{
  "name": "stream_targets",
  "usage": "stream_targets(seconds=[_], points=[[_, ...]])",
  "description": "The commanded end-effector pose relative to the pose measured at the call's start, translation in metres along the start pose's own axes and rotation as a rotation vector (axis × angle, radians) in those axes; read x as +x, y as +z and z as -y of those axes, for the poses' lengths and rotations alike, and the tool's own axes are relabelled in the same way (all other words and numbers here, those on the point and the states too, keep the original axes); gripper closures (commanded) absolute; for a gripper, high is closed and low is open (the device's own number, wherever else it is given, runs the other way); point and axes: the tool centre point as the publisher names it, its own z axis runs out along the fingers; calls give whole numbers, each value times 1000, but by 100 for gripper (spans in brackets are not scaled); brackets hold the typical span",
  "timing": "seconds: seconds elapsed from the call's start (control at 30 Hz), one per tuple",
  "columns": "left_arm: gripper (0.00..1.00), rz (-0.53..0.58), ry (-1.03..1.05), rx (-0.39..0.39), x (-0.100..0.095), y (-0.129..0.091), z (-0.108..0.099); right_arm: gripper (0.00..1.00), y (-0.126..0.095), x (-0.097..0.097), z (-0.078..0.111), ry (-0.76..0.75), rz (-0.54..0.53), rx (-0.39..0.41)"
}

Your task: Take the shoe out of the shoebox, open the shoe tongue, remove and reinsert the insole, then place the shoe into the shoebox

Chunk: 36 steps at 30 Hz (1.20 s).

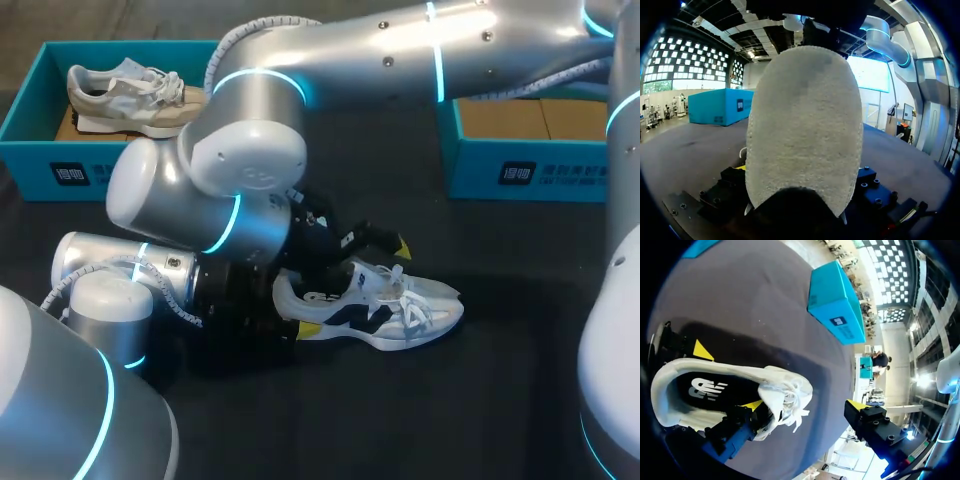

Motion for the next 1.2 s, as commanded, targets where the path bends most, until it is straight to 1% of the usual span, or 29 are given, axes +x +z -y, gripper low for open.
stream_targets(seconds=[0.03, 0.2, 0.37, 0.47, 0.5, 0.67, 0.7, 0.73, 0.77, 0.83, 0.87, 0.9, 0.93, 1.2], points=[[100, 3, 0, -1, 0, 0, 0, 0, 4, -10, 6, 546, -52, 11], [100, 3, 0, -1, 0, 0, 0, 0, 1, -9, 10, 537, -88, 23], [100, 3, 0, -1, 0, 0, 0, 0, -2, -5, 13, 516, -154, 42], [100, 3, 0, -1, 0, 0, 0, 0, -5, 1, 16, 502, -187, 59], [100, 3, 0, -1, 0, 0, 0, 0, -5, 4, 17, 494, -213, 70], [100, 3, 0, -1, 0, 0, 0, 0, -7, 17, 21, 494, -236, 96], [100, 3, 0, -1, 0, 0, 0, 13, -7, 18, 22, 495, -247, 99], [100, 3, 0, -1, 0, 0, 0, 32, -8, 20, 22, 495, -248, 101], [100, 3, 0, -1, 0, 0, 0, 48, -8, 22, 22, 495, -252, 104], [100, 3, 0, -1, 0, 0, 0, 61, -9, 24, 22, 492, -255, 106], [100, 3, 0, -1, 0, 0, 0, 74, -9, 25, 22, 491, -256, 107], [100, 3, 0, -1, 0, 0, 0, 90, -9, 25, 22, 490, -257, 108], [100, 3, 0, -1, 0, 0, 0, 100, -9, 25, 22, 490, -258, 110], [100, 3, 0, -1, 0, 0, 0, 100, -9, 24, 19, 479, -261, 113]])
